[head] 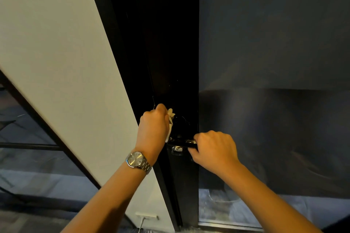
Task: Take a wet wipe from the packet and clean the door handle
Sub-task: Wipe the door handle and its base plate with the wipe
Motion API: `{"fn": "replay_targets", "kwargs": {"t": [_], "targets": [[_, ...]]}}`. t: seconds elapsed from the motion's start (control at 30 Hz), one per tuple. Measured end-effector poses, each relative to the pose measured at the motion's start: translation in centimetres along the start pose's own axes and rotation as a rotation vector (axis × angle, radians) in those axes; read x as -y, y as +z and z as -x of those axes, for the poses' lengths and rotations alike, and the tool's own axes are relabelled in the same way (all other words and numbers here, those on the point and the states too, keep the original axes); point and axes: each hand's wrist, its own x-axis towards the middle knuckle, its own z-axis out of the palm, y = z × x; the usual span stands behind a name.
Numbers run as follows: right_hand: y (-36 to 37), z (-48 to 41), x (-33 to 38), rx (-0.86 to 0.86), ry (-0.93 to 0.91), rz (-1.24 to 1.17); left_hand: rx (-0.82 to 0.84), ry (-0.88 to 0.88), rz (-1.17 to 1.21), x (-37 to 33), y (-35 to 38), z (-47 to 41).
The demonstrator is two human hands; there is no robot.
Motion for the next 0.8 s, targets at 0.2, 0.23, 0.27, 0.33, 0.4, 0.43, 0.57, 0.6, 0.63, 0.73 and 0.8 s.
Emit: {"fn": "replay_targets", "kwargs": {"t": [0.2,0.23,0.27,0.33,0.4,0.43,0.57,0.6,0.63,0.73,0.8], "targets": [[0.1,0.1,0.0,-0.002,-0.008,-0.004,0.014,-0.023,0.001,0.4,0.3,0.7],[0.1,0.1,0.0,0.001,-0.008,-0.003,-0.001,-0.051,0.021,0.4,0.4,0.9],[0.1,0.1,0.0,0.003,-0.005,-0.001,-0.016,-0.073,0.044,0.4,0.4,1.1],[0.1,0.1,-0.1,0.002,0.007,0.001,-0.019,-0.084,0.075,0.4,0.4,1.2],[0.0,0.1,0.0,0.002,0.01,0.0,-0.004,-0.088,0.086,0.5,0.4,1.1],[-0.1,0.1,0.1,0.0,0.007,-0.002,-0.002,-0.092,0.092,0.6,0.3,1.1],[-0.1,0.3,0.2,-0.008,-0.002,0.002,0.015,-0.11,0.084,0.6,0.3,1.2],[-0.2,0.3,0.2,-0.005,-0.002,0.003,0.02,-0.116,0.082,0.6,0.3,1.3],[-0.2,0.3,0.2,-0.003,-0.002,0.003,0.023,-0.118,0.081,0.5,0.3,1.3],[-0.2,0.3,0.2,0.0,0.003,0.003,0.039,-0.131,0.069,0.6,0.5,1.4],[-0.3,0.4,0.2,0.006,0.01,0.001,0.081,-0.16,0.061,0.9,0.8,1.8]]}}
